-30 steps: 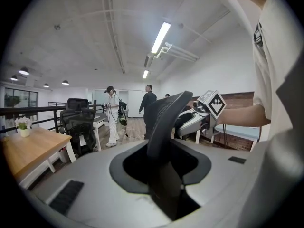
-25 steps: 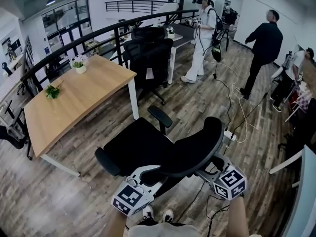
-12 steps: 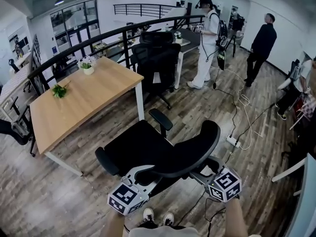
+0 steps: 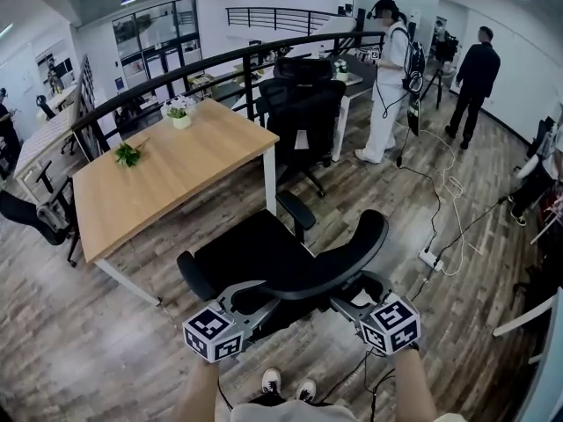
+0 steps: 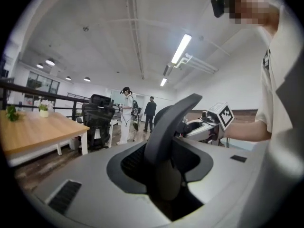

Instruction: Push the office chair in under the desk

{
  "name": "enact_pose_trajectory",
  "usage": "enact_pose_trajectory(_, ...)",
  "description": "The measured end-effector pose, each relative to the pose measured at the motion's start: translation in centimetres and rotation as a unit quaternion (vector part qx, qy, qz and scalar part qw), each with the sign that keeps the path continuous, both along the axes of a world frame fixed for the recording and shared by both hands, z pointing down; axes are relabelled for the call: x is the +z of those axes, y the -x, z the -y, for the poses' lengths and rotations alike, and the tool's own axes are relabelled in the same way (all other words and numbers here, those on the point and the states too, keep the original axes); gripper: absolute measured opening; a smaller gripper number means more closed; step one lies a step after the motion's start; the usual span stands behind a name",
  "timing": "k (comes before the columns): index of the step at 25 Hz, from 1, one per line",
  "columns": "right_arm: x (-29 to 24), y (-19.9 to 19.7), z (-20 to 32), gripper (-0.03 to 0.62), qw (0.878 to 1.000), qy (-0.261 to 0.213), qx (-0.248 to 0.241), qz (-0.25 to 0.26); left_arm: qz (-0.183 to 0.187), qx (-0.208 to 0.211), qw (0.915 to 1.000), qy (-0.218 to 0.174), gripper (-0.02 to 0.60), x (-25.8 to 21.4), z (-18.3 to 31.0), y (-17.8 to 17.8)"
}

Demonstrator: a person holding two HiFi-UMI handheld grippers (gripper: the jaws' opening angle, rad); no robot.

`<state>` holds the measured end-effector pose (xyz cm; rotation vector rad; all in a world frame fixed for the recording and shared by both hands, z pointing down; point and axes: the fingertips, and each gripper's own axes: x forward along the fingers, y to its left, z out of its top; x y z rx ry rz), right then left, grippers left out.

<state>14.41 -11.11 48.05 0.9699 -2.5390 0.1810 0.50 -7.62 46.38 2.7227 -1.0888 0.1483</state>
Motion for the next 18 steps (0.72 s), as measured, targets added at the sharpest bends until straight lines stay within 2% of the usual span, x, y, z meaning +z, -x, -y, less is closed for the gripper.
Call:
enact_pose_trajectory(2, 0.0, 0.8, 0.2, 0.330, 1.000, 0.000, 0.001, 0.000, -0.019, -0.004, 0.9998, 0.007, 0.193, 0.1, 0.2, 0.8)
enact_pose_trajectory(6, -0.1, 2.1, 0.6, 0.330, 1.000, 0.000, 0.000, -0.002, -0.010, -0.013, 0.9999, 0.006, 0.193, 0.0, 0.6, 2.1)
enact_pose_trajectory(11, -0.2, 3.0, 1.1, 0.328, 1.000, 0.006, 0.007, -0.006, -0.007, 0.009, 0.9998, 0.014, 0.193, -0.2, 1.2, 2.9)
enact_pose_trajectory(18, -0.5, 4.3, 1.5, 0.331, 1.000, 0.008, 0.001, -0.003, -0.030, 0.018, 0.9993, 0.015, 0.192, -0.4, 1.7, 4.2)
